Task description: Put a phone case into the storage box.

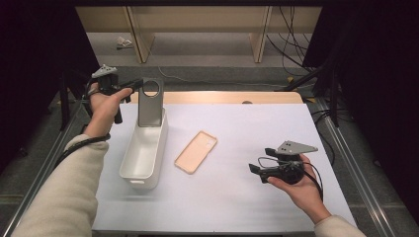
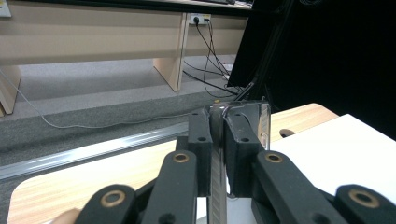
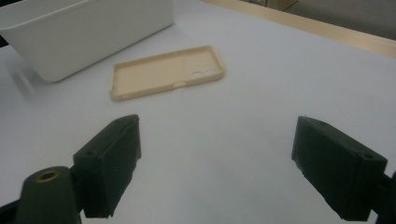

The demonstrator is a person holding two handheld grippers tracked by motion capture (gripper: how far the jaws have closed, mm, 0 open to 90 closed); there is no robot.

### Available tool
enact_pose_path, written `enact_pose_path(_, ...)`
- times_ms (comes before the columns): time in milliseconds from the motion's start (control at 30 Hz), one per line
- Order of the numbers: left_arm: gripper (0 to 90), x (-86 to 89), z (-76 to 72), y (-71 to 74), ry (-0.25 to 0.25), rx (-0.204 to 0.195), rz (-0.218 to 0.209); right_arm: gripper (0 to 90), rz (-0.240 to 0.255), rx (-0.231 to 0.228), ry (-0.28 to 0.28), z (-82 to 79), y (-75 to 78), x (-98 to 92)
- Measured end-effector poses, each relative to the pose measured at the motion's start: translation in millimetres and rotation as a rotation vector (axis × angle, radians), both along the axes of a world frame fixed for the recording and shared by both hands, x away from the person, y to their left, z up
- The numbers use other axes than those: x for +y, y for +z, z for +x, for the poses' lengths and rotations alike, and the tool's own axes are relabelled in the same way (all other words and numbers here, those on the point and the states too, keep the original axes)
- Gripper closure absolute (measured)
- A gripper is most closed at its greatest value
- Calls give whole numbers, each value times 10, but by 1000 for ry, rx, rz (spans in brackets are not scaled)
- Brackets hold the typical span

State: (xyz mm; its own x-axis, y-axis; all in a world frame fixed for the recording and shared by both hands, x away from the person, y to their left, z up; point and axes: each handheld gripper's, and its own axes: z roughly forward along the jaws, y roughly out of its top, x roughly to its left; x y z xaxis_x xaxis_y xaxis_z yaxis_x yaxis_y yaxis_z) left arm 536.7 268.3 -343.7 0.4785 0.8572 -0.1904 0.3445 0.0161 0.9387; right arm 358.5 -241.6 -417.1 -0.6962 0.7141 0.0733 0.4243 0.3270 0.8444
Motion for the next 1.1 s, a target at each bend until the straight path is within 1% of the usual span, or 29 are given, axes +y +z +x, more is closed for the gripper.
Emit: enact_pose_path(1100,820,41,89,-241,9,54,29,166,4,3,1,4,-7,0)
